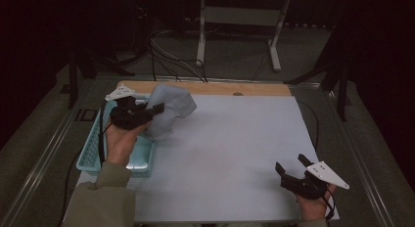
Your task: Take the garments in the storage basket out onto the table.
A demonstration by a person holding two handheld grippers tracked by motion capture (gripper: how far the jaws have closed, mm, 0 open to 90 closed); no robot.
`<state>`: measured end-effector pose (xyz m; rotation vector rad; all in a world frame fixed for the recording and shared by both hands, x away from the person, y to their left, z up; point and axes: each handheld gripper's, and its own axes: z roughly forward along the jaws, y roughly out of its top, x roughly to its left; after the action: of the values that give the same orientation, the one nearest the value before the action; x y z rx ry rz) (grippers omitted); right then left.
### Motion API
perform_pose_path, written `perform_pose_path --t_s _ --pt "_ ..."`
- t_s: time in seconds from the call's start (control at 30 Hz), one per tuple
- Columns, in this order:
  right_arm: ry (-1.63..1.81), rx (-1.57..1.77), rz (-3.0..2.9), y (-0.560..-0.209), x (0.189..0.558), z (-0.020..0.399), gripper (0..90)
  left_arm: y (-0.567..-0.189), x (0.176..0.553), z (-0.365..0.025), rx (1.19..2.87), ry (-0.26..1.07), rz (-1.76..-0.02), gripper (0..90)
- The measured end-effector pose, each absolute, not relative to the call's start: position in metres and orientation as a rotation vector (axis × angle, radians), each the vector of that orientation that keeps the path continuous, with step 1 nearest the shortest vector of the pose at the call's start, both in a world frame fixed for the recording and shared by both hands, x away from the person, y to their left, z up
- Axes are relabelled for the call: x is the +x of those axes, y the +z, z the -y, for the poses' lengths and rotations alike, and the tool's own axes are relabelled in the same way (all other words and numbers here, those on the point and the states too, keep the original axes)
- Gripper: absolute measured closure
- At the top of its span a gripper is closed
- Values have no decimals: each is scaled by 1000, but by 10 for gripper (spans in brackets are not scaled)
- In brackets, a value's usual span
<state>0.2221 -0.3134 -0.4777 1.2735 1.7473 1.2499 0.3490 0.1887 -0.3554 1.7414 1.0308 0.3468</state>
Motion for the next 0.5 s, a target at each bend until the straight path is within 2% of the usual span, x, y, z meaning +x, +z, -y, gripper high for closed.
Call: perform_pose_path --t_s 0.5 --pt "1253 1277 -1743 -477 222 314 110 -360 357 -170 1748 302 -1012 696"
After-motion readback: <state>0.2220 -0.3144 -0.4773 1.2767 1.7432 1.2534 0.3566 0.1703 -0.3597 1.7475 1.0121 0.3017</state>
